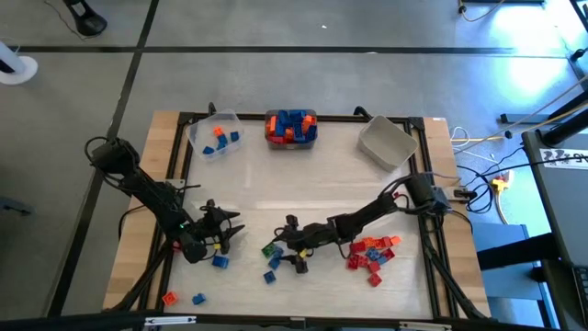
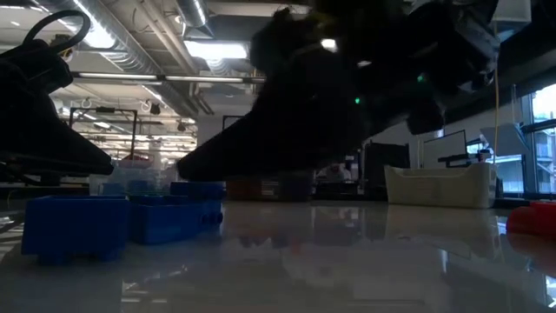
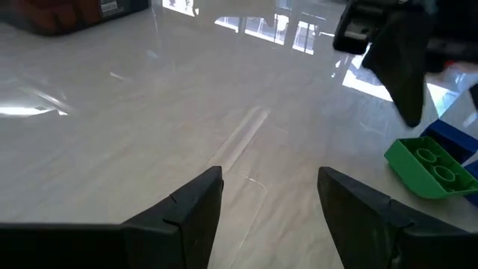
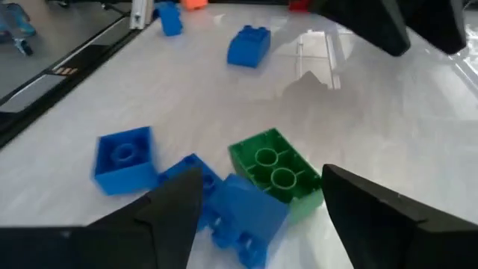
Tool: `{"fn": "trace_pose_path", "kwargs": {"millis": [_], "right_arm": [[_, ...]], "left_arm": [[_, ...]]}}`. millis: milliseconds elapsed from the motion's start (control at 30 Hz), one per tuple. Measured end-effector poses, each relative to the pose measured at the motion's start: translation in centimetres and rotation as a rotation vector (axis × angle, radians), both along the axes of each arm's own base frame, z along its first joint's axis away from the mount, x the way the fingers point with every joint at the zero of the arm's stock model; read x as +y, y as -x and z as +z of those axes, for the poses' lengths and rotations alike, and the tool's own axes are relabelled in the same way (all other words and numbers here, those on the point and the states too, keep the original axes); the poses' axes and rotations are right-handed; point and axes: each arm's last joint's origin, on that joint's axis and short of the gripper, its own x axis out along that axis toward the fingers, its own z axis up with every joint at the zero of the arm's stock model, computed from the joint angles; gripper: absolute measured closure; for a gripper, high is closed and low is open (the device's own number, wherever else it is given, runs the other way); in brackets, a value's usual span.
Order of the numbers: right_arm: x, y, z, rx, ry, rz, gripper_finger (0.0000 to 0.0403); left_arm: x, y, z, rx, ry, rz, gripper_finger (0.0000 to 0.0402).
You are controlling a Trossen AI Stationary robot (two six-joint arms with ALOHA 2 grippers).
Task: Sort blocks by size
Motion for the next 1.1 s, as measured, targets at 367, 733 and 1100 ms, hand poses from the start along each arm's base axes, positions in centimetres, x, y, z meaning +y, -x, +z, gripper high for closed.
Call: {"fn": "trace_pose_path", "kwargs": {"millis": [367,733,1100], "right_arm": [[0.1,-0.5,-1.3,0.063,0.029,0.022,0.0152],[-0.4,0.3,-0.7,0.158,0.168,0.083,0.0177],[-0.3,0.5,-0.9,0.211,0.142,0.073,0.0247]], "left_arm": [[0.0,0.0,0.0,-0.002,0.005,0.003,0.0194],[0.0,0.0,0.0,-0.002,0.004,0.003,0.0194],[0.0,0.0,0.0,-0.001,0.003,0.002,0.0194]]}}
